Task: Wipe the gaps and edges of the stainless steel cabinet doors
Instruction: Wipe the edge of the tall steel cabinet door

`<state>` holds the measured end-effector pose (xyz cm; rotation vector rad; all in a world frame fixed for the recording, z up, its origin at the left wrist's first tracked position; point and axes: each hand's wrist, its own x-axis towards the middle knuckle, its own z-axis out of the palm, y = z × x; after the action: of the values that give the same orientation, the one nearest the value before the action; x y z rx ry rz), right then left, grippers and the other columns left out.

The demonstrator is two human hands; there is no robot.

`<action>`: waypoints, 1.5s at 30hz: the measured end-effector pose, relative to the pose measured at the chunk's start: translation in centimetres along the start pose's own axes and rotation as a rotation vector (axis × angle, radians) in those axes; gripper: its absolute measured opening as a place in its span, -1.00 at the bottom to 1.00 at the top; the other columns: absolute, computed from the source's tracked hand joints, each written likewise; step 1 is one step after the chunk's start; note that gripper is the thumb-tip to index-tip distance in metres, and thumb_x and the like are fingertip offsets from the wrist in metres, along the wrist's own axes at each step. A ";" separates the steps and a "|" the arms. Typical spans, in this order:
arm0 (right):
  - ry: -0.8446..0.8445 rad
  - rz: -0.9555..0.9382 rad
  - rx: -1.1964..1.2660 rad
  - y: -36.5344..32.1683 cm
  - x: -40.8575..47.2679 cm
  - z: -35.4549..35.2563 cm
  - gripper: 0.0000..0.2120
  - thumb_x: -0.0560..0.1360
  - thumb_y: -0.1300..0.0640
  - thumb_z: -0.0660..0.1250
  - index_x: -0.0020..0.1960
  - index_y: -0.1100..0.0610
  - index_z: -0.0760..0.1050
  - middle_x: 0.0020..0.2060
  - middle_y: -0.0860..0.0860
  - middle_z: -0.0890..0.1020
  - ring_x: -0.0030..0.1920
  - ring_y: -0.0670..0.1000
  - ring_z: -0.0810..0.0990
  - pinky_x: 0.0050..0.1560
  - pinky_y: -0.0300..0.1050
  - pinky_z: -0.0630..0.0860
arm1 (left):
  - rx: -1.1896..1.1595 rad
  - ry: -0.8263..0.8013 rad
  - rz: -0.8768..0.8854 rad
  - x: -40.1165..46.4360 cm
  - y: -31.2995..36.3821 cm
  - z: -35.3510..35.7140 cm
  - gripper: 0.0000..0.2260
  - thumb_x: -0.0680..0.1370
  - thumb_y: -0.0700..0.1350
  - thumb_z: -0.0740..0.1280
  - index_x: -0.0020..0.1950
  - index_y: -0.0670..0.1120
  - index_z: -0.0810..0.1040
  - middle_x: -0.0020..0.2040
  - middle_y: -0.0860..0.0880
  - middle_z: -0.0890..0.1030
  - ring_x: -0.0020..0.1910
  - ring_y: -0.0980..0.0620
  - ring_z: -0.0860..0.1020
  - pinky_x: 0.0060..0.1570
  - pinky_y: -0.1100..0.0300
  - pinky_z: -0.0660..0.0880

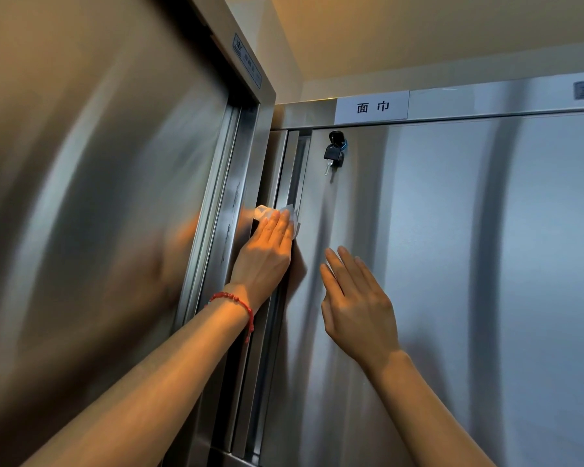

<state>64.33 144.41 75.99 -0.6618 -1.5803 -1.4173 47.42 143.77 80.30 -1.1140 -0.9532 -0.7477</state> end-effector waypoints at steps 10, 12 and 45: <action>0.011 0.006 0.015 0.0 -0.1 0.2 -0.60 0.44 0.13 0.18 0.17 0.27 0.58 0.19 0.19 0.58 0.24 0.18 0.53 0.21 0.12 0.49 | 0.059 -0.088 0.022 1.3 -0.3 0.7 -0.66 0.40 -0.15 0.28 0.15 0.02 0.62 0.17 0.04 0.60 0.20 0.09 0.54 0.24 0.24 0.38; 0.015 0.006 0.012 0.0 -0.1 0.1 -0.60 0.43 0.13 0.19 0.17 0.27 0.58 0.19 0.19 0.58 0.24 0.19 0.53 0.21 0.12 0.48 | 0.057 -0.070 0.018 1.0 0.0 0.7 -0.69 0.41 -0.20 0.30 0.11 -0.04 0.64 0.13 -0.02 0.63 0.16 0.05 0.57 0.21 0.22 0.42; 0.000 0.007 0.022 0.1 -0.3 0.5 -0.62 0.40 0.15 0.34 0.18 0.26 0.58 0.20 0.19 0.57 0.25 0.18 0.52 0.24 0.12 0.44 | 0.036 -0.173 -0.048 3.2 -1.4 0.7 -0.55 0.63 -0.25 0.10 0.50 -0.23 0.09 0.51 -0.18 0.10 0.50 -0.10 0.09 0.42 0.11 -0.12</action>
<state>64.43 144.94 75.76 -0.6534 -1.5895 -1.3936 47.41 143.97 83.87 -1.1407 -1.1385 -0.6783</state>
